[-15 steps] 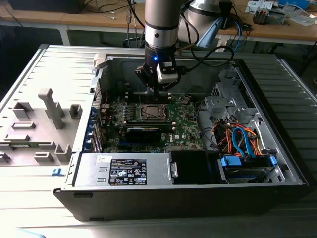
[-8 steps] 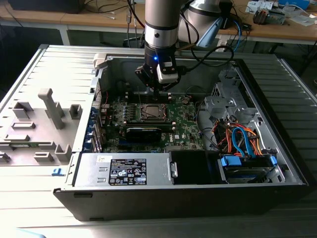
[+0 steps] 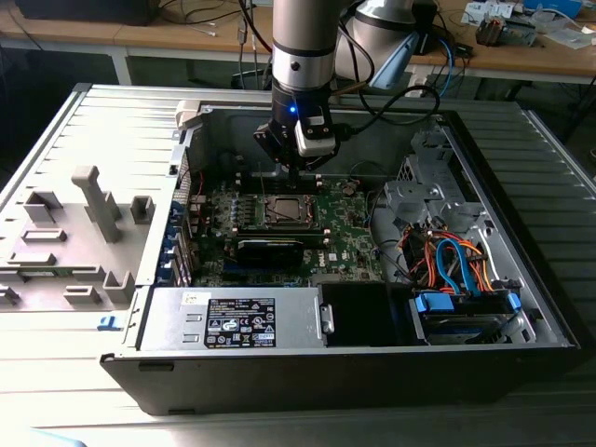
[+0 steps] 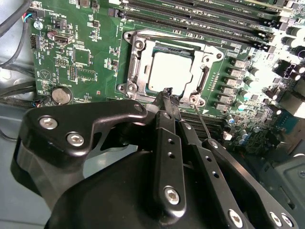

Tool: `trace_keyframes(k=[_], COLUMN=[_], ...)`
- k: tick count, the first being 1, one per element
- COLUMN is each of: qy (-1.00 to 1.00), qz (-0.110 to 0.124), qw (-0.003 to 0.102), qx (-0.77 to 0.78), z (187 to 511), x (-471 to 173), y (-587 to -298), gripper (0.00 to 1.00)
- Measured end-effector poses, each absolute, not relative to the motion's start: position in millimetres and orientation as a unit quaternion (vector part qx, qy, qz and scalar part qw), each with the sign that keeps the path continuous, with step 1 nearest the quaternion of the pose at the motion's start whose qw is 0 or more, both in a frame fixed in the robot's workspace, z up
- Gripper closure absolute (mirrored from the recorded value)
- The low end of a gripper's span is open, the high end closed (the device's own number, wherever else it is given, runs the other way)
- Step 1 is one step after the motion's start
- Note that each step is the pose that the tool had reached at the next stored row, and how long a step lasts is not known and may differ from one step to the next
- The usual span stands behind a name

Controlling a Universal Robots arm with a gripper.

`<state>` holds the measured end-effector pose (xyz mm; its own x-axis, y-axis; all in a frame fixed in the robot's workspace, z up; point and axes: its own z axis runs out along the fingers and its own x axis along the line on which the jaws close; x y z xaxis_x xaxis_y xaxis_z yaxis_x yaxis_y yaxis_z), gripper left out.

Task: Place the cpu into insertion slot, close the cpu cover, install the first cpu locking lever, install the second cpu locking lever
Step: 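Install the first cpu locking lever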

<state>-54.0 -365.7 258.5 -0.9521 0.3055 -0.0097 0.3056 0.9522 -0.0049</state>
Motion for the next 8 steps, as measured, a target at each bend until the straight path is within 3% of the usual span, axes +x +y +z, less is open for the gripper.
trace_keyframes(k=[8], qy=[0.988], qz=[-0.003], qw=[0.004], qx=[0.151], z=[258.5], x=[-54.0], y=[-365.7], gripper=[0.89])
